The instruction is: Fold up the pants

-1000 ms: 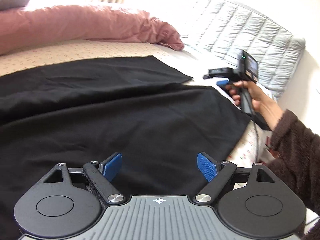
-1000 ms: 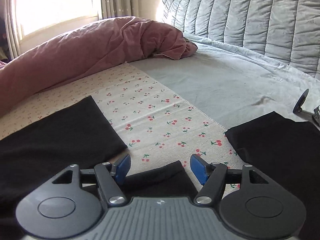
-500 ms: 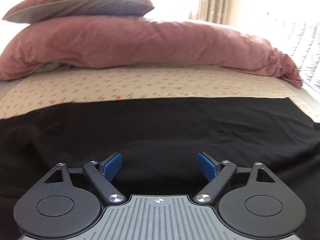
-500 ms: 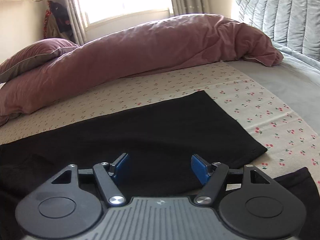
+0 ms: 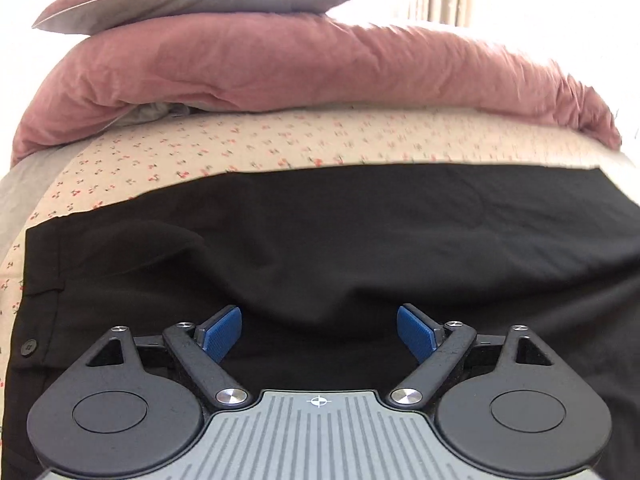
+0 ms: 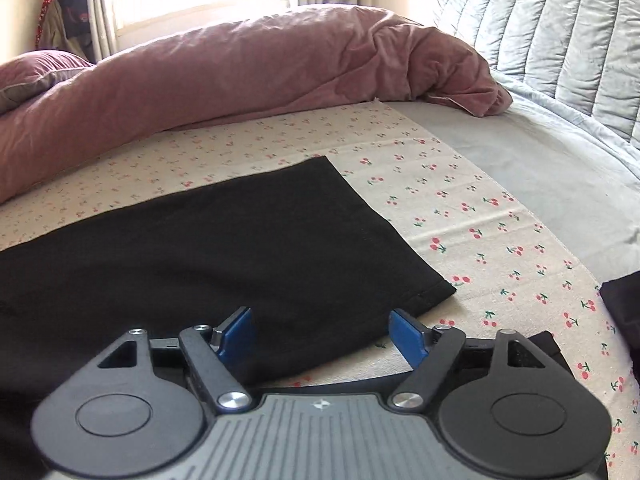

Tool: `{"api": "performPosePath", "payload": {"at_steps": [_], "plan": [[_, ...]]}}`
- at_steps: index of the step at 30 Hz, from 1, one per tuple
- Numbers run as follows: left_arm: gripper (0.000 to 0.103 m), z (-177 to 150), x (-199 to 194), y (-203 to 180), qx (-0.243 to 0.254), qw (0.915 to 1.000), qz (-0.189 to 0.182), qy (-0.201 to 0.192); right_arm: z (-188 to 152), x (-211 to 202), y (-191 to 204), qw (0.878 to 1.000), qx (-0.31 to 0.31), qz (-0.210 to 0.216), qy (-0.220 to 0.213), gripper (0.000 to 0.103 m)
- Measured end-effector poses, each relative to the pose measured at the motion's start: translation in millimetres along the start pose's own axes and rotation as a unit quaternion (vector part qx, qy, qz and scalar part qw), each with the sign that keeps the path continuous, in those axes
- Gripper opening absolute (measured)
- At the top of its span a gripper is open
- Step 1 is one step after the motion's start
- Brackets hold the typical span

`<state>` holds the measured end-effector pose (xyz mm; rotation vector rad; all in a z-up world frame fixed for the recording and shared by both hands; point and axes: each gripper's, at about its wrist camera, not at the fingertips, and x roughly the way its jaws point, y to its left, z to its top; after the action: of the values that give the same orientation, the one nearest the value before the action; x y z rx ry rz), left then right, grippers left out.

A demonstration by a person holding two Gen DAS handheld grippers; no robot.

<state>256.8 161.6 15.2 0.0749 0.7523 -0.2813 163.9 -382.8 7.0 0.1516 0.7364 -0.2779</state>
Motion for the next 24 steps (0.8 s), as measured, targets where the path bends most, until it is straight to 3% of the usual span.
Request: {"api": "performPosePath", "payload": {"at_steps": [7, 11, 15, 23, 24], "plan": [[0.089, 36, 15, 14, 0.063, 0.9969, 0.046, 0.007, 13, -14, 68, 0.99, -0.107, 0.095, -0.01, 0.089], [0.089, 56, 41, 13, 0.112, 0.9918, 0.061, 0.011, 25, -2, 120, 0.965, -0.198, 0.169, -0.009, 0.089], [0.089, 73, 68, 6, 0.136, 0.9898, 0.043, -0.002, 42, 17, 166, 0.938, -0.256, 0.232, -0.006, 0.088], [0.086, 98, 135, -10, 0.173, 0.9846, 0.029, -0.001, 60, 74, 219, 0.919, -0.317, 0.236, 0.011, 0.088], [0.081, 99, 142, -12, 0.183, 0.9825, 0.031, 0.003, 59, 80, 222, 0.915, -0.328, 0.235, 0.013, 0.087]]}}
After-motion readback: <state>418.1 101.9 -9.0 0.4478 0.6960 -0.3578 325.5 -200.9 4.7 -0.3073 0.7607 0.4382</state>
